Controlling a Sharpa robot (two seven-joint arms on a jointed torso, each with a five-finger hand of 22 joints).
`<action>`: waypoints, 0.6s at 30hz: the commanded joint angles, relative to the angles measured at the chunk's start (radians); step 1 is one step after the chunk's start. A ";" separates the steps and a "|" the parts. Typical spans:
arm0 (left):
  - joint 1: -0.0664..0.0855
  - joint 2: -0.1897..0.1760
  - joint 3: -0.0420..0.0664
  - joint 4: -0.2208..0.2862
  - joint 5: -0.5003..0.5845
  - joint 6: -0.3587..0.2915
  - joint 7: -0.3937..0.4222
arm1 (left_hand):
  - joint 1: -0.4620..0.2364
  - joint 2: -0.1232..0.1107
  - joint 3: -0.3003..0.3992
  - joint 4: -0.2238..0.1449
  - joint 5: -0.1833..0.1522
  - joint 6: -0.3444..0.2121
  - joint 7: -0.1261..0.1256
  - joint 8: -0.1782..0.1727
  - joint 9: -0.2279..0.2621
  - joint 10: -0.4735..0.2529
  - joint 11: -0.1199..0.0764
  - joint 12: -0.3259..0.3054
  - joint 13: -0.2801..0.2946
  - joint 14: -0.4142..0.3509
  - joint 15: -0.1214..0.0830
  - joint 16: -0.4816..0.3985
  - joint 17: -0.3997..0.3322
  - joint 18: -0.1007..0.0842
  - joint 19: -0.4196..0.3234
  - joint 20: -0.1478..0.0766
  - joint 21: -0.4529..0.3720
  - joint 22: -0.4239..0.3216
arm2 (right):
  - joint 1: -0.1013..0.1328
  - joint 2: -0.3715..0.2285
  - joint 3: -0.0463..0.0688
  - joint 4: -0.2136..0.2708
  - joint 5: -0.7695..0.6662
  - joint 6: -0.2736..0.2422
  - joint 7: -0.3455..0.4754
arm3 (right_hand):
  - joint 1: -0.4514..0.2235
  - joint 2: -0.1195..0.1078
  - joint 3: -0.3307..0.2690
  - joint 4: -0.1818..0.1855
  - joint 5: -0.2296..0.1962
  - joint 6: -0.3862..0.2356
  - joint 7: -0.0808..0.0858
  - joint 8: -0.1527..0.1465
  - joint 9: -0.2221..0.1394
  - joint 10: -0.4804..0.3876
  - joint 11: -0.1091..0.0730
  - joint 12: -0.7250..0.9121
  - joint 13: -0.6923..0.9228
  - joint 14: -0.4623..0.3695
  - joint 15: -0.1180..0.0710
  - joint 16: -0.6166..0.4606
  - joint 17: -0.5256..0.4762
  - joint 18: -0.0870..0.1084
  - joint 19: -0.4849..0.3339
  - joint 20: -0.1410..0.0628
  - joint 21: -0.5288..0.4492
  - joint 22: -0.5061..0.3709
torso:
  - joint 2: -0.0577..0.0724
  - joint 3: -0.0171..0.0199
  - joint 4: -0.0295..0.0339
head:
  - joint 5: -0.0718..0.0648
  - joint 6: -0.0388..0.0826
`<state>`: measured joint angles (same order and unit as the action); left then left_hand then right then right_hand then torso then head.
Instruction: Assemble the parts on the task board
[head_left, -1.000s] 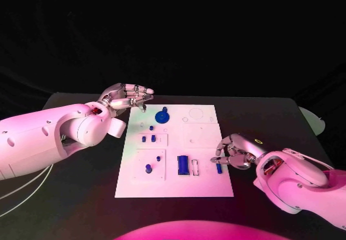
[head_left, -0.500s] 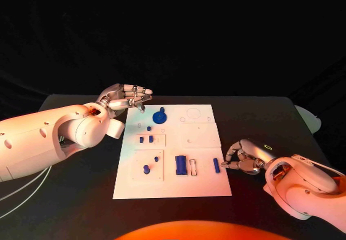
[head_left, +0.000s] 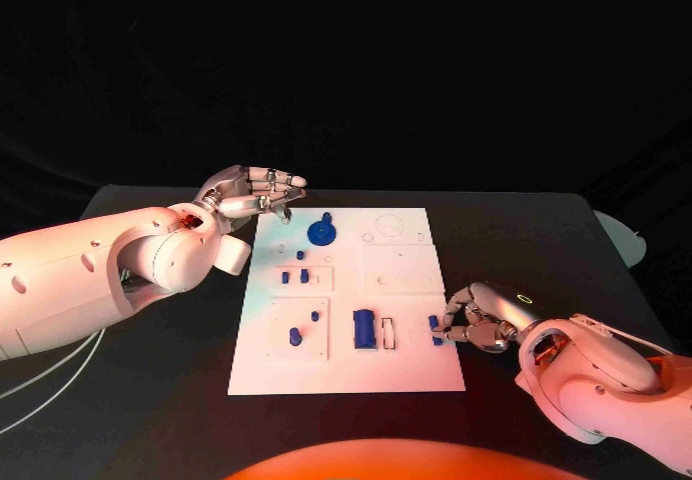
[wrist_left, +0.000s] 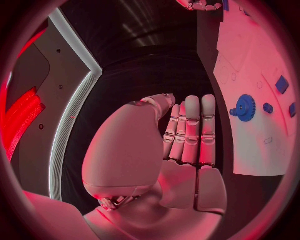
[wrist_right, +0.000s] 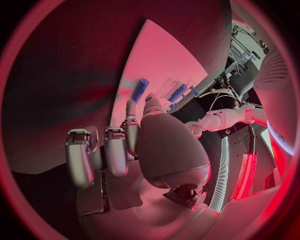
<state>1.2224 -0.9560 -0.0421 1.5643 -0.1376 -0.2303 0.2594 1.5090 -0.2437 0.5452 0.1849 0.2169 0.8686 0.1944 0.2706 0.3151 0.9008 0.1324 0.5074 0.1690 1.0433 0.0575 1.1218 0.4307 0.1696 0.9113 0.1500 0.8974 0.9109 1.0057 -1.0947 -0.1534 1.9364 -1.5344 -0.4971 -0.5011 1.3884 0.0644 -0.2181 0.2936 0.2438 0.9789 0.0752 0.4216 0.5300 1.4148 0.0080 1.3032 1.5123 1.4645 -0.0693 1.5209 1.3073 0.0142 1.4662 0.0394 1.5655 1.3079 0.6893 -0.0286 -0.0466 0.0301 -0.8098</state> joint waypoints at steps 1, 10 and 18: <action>0.000 0.001 0.001 0.001 0.004 0.017 0.003 | -0.009 0.004 0.005 -0.002 0.001 -0.002 0.001 -0.003 0.002 -0.007 -0.001 0.005 -0.001 -0.001 -0.002 -0.005 -0.001 0.015 0.003 -0.001 -0.003 -0.001 | -0.003 0.004 0.000 0.001 -0.019 -0.018 -0.011 | -0.010 -0.002 -0.005 0.000 -0.003 0.008 0.000 -0.005 -0.001 0.013 -0.008 -0.005 -0.156 0.084 0.006 0.001 0.150 -0.014 0.105 0.007 0.005 0.263 | -0.001 -0.0004 -0.0008 | 0.001 -0.001; 0.000 0.000 0.001 0.002 0.004 0.019 0.001 | -0.009 0.004 0.005 -0.002 0.001 -0.002 0.001 -0.003 0.002 -0.007 -0.001 0.005 -0.001 -0.001 -0.002 -0.005 -0.001 0.015 0.003 -0.001 -0.003 -0.001 | -0.004 0.029 0.000 -0.024 -0.033 0.023 -0.025 | -0.016 -0.002 -0.010 0.000 -0.003 0.010 0.000 -0.005 -0.002 0.012 -0.008 -0.007 -0.157 0.084 0.006 0.000 0.150 -0.014 0.105 0.007 0.005 0.263 | 0.000 -0.0009 0.0013 | 0.002 -0.002; 0.001 -0.002 0.001 0.004 0.004 0.019 0.000 | -0.009 0.004 0.005 -0.002 0.001 -0.002 0.001 -0.003 0.002 -0.007 -0.001 0.005 -0.001 -0.001 -0.002 -0.005 -0.001 0.015 0.003 -0.001 -0.003 -0.001 | -0.015 0.054 -0.001 -0.045 -0.053 0.064 -0.036 | -0.004 -0.002 -0.010 -0.005 -0.006 0.011 -0.003 -0.007 -0.003 0.012 -0.010 -0.008 -0.157 0.084 0.005 0.001 0.150 -0.014 0.105 0.006 0.005 0.263 | -0.001 -0.0012 0.0005 | 0.006 -0.004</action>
<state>1.2224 -0.9588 -0.0421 1.5651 -0.1376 -0.2284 0.2562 1.5090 -0.2437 0.5452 0.1848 0.2169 0.8686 0.1944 0.2706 0.3151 0.9008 0.1324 0.5073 0.1692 1.0433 0.0575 1.1218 0.4308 0.1696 0.9114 0.1500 0.8974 0.9109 0.9946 -1.0433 -0.1533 1.8933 -1.5572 -0.4774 -0.5218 1.3789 0.0629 -0.2263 0.2910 0.2438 0.9822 0.0719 0.4217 0.5287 1.4154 0.0085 1.2999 1.5123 1.4646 -0.0693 1.5209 1.3081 0.0142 1.4662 0.0395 1.5655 1.3076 0.6887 -0.0297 -0.0458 0.0351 -0.8128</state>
